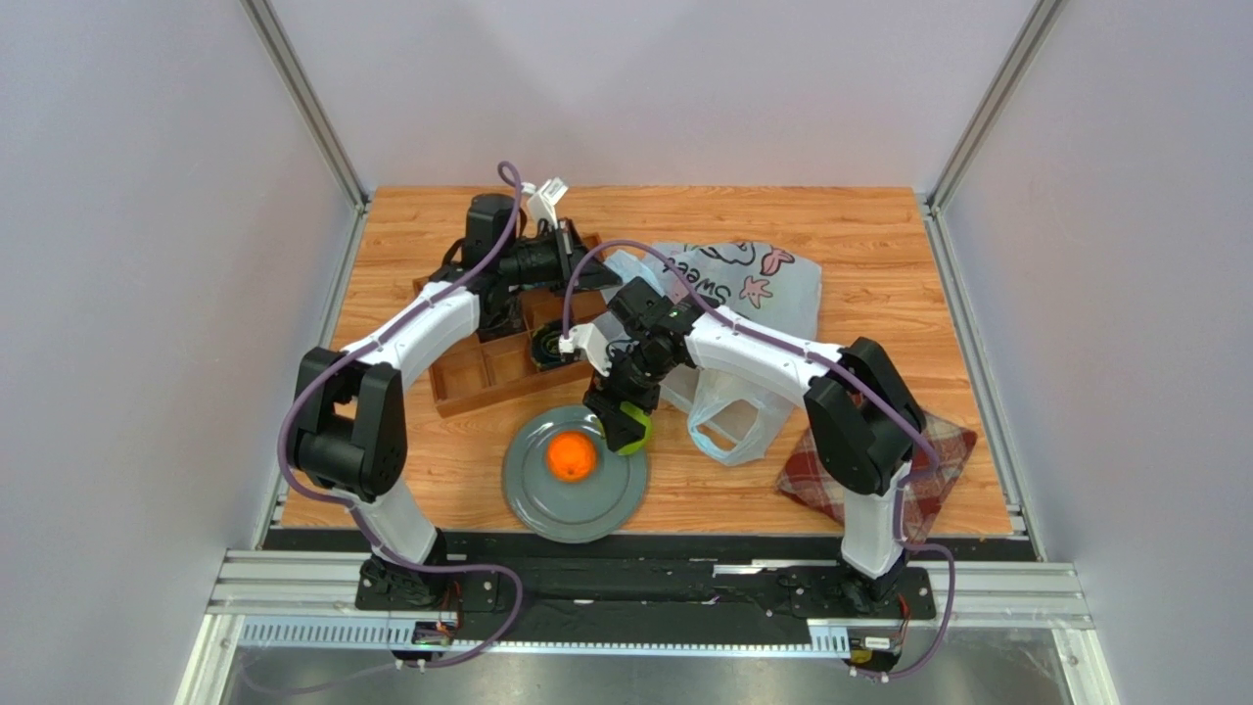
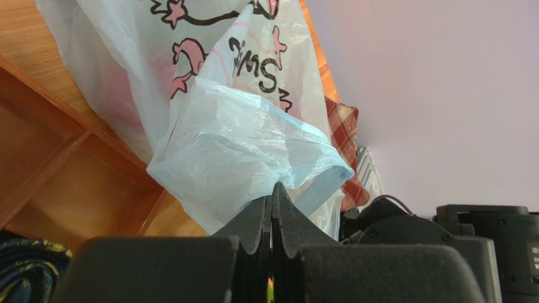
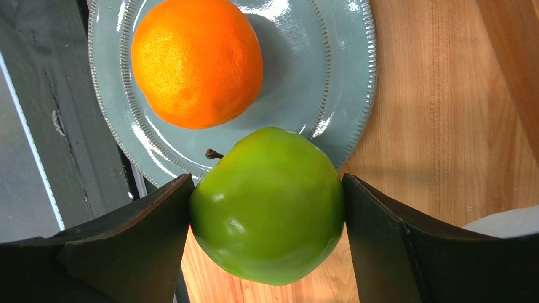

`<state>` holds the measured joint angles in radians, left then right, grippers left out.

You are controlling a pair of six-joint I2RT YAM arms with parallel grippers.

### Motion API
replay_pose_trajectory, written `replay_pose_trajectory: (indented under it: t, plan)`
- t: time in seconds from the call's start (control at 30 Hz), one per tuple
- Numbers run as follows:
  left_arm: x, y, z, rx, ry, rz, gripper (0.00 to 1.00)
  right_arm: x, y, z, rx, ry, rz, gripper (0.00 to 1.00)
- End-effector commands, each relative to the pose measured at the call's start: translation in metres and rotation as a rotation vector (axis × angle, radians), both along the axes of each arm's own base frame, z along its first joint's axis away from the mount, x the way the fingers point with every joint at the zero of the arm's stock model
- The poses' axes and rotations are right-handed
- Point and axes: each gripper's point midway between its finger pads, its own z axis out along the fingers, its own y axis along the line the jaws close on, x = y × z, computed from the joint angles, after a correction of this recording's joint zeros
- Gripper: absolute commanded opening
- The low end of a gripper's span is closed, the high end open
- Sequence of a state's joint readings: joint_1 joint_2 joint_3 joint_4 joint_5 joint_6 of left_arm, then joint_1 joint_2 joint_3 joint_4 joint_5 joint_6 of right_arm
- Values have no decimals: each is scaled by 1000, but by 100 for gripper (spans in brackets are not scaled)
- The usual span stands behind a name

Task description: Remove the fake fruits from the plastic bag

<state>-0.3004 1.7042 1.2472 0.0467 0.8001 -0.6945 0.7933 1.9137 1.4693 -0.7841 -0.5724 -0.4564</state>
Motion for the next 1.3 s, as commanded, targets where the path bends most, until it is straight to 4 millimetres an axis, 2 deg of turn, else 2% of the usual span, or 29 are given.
replay_pose_trajectory:
  t: [0.0, 0.17, 0.23, 0.3, 0.33, 0.37, 0.47, 0.5, 0.57, 0.6, 0.67, 0.7, 0.8, 0.9, 0.93, 1.1, 1.17, 1.27]
  plan:
    - [-14, 4, 33, -15, -125, -9, 0, 4, 23, 16, 79, -72, 69, 69]
    - [-20, 6, 31, -20, -105, -5, 0, -13, 42, 3, 74, -55, 107, 72]
    - [-23, 6, 33, -34, -93, -2, 0, -12, 50, 1, 76, -56, 93, 74]
    - [-25, 6, 34, -37, -93, -3, 0, -7, 54, -3, 65, -67, 71, 85]
    - [-25, 7, 34, -31, -100, -3, 0, -5, 54, -3, 58, -73, 70, 100]
    - [-26, 7, 34, -29, -103, -7, 0, -5, 53, 2, 59, -83, 70, 100]
    - [-26, 8, 37, -27, -113, -9, 0, -1, 36, 20, 41, -117, 70, 100]
    - [-26, 7, 40, -32, -125, -9, 0, -5, 26, 36, 47, -119, 66, 100]
    - [-25, 7, 43, -45, -122, -3, 0, -10, 9, 53, 55, -99, 56, 100]
    - [-24, 6, 47, -52, -128, -2, 0, -20, -5, 67, 45, -83, 58, 100]
    - [-25, 6, 50, -64, -125, -2, 0, -27, -21, 74, 24, -74, 50, 100]
    - [-27, 6, 53, -69, -128, -4, 0, -26, -30, 84, 27, -102, 29, 99]
    - [-32, 7, 55, -77, -121, -6, 0, -16, -46, 86, 32, -100, -30, 92]
    - [-37, 8, 53, -83, -104, -3, 0, 8, -56, 84, 32, -81, -132, 84]
    - [-37, 8, 53, -87, -98, -1, 0, 17, -59, 78, 20, -70, -161, 80]
    - [-41, 8, 57, -98, -102, -3, 0, 39, -63, 57, -4, -75, -199, 75]
    - [-43, 9, 58, -98, -109, -4, 0, 47, -66, 46, -16, -46, -226, 69]
    - [-46, 11, 57, -94, -114, 4, 0, 61, -69, 46, 4, -13, -266, 57]
